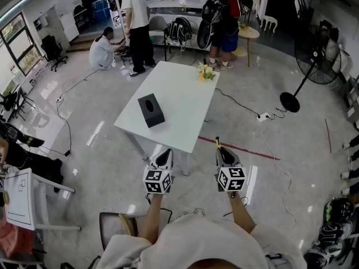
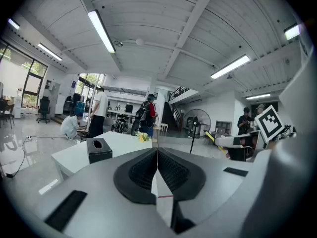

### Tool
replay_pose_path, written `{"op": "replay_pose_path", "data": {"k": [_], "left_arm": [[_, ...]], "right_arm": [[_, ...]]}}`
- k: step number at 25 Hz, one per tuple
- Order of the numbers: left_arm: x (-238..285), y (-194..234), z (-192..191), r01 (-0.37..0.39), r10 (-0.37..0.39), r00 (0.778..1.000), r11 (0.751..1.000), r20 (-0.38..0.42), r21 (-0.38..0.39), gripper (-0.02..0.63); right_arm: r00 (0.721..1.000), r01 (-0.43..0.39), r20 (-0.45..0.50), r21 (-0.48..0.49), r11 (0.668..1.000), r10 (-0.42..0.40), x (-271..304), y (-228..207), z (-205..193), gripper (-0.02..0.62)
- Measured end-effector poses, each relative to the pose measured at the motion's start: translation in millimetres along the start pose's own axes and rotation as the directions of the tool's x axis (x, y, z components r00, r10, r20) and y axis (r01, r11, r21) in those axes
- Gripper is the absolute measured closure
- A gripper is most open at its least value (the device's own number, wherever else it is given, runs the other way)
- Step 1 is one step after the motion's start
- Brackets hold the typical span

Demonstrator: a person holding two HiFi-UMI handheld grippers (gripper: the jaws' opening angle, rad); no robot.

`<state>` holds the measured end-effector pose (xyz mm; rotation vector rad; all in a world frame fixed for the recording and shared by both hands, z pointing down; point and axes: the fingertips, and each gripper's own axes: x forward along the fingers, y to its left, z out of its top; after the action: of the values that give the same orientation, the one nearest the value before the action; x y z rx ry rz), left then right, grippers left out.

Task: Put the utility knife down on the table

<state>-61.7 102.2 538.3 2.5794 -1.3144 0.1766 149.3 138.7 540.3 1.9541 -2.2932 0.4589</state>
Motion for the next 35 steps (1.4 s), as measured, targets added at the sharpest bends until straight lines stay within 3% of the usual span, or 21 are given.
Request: {"op": "replay_pose_path", "data": {"k": [19, 35], "left_arm": [[3, -12, 6, -0.019, 0.019, 1.000, 1.000, 0.002, 0.006, 0.586], [11, -16, -10, -0.090, 0.089, 0.996, 0.996, -0.006, -0.016, 0.584]], "right_arm": [[0.999, -0.045, -0.010, -0.015, 0.999, 0.045, -1, -5, 3, 0.523], [0.993, -0.107, -0.062, -0.022, 0.994, 0.105, 9, -20, -19, 0.523]]}}
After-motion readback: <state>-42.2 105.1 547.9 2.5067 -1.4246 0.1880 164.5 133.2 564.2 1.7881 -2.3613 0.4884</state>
